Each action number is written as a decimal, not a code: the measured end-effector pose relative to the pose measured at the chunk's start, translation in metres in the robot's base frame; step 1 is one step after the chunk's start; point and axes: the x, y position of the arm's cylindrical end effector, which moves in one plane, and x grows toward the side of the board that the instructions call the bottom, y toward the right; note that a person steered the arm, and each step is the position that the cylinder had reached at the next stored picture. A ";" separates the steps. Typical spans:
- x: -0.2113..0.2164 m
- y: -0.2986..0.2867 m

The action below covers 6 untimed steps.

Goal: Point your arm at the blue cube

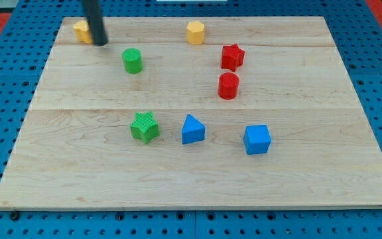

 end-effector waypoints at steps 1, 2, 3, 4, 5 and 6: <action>0.074 -0.010; 0.148 0.013; 0.222 0.030; 0.281 0.088; 0.280 0.145; 0.273 0.172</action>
